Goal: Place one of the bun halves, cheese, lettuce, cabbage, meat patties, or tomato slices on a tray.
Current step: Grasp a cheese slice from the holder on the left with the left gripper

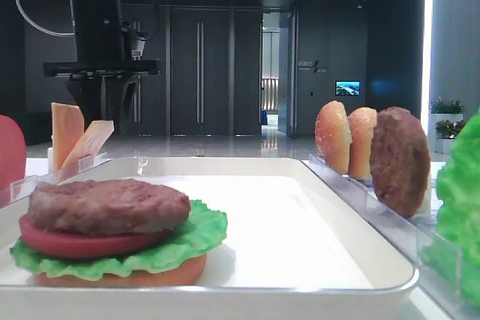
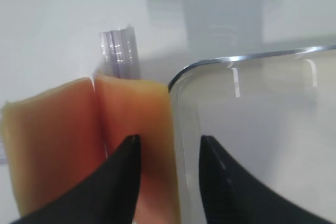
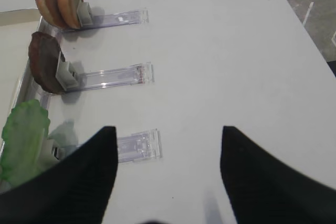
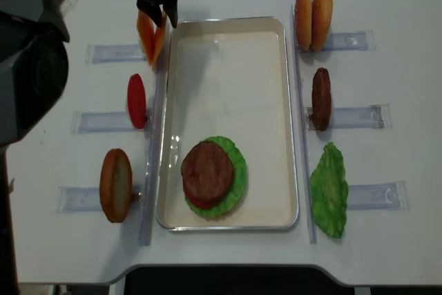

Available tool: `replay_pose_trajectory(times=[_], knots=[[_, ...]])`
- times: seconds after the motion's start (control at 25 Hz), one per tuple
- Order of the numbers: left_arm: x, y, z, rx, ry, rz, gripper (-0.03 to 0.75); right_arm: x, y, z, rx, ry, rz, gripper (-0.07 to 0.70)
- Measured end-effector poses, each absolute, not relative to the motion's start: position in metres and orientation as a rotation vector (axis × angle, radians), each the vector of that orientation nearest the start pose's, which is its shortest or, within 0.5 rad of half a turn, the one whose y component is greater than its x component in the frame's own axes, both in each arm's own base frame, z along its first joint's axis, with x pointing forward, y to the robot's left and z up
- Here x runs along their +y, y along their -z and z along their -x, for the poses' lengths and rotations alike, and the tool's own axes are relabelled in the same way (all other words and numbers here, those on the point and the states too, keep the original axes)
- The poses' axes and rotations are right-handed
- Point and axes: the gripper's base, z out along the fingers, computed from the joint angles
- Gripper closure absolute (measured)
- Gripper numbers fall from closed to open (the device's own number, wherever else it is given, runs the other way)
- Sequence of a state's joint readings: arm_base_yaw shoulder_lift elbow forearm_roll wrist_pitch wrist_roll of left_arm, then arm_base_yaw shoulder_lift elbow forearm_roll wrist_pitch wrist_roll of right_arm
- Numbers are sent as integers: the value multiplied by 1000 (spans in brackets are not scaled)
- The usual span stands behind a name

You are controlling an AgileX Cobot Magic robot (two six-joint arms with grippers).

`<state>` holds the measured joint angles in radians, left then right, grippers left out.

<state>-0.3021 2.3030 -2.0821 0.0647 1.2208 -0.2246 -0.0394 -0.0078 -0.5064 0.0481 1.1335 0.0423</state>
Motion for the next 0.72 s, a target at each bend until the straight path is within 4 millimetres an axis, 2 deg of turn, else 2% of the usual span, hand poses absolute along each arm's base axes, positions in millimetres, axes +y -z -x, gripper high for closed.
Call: replay_pose_trajectory(times=[0.2,0.52,0.72], knots=[[-140,-207,-468,2913,-3,-155,470,4,-273,10,2101,-60,-81,218],[-141,-207,-468,2914,2,-164,585,4,-273,10,2101,-60,-81,218],[-142,-207,-467,2914,15,-193,683,4,-273,10,2101,-60,-81,218]])
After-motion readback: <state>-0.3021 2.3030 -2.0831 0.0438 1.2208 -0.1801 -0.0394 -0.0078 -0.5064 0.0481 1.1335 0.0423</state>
